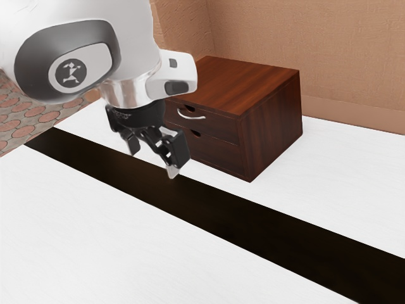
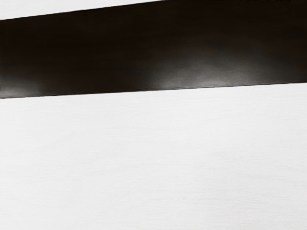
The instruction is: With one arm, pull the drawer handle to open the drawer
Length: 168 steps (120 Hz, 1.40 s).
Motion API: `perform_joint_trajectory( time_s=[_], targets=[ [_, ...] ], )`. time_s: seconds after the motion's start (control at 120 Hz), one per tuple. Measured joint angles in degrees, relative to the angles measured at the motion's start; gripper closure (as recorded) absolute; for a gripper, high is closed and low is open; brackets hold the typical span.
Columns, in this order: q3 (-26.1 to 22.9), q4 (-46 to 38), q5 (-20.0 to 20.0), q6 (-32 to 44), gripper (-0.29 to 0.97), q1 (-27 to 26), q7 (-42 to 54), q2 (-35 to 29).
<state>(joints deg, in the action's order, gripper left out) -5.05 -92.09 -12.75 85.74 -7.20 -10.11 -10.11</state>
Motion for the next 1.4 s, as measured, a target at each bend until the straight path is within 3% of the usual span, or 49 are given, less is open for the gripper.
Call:
perform_joint_trajectory(
  time_s=[0.133, 0.208, 0.275, 0.35, 0.467, 0.567, 0.692, 0.817, 1.208, 1.258, 1.342, 1.4],
  targets=[
    [1.79, -1.37, 2.70, 2.25, 0.00, 0.02, 0.78, -0.32],
    [5.34, -3.28, 6.25, 1.72, 0.00, -0.40, 0.66, -0.87],
    [11.15, -5.05, 8.45, 0.95, 0.00, -4.90, 0.56, -0.83],
    [13.56, -5.20, 10.00, 0.31, 0.00, -6.29, 2.59, 0.14],
    [14.75, -3.78, 8.73, 0.50, 0.00, -5.76, 11.84, 2.60],
    [15.63, -3.75, 8.10, 5.21, 0.00, -5.57, 22.12, 3.33],
    [19.88, -3.23, 9.26, 10.58, 0.00, -5.37, 33.46, 4.46],
    [20.97, -0.78, 9.67, 13.15, 0.00, -4.77, 44.40, 6.96],
    [20.92, 2.39, 10.15, 18.50, 0.00, -5.81, 79.39, 12.57],
    [17.66, 2.46, 10.39, 18.72, 0.00, -1.97, 82.96, 12.97],
    [7.76, 2.43, 10.63, 19.03, 0.00, 9.78, 88.42, 13.29],
    [4.38, 2.37, 10.71, 19.18, 0.00, 14.83, 91.88, 13.48]
  ],
)
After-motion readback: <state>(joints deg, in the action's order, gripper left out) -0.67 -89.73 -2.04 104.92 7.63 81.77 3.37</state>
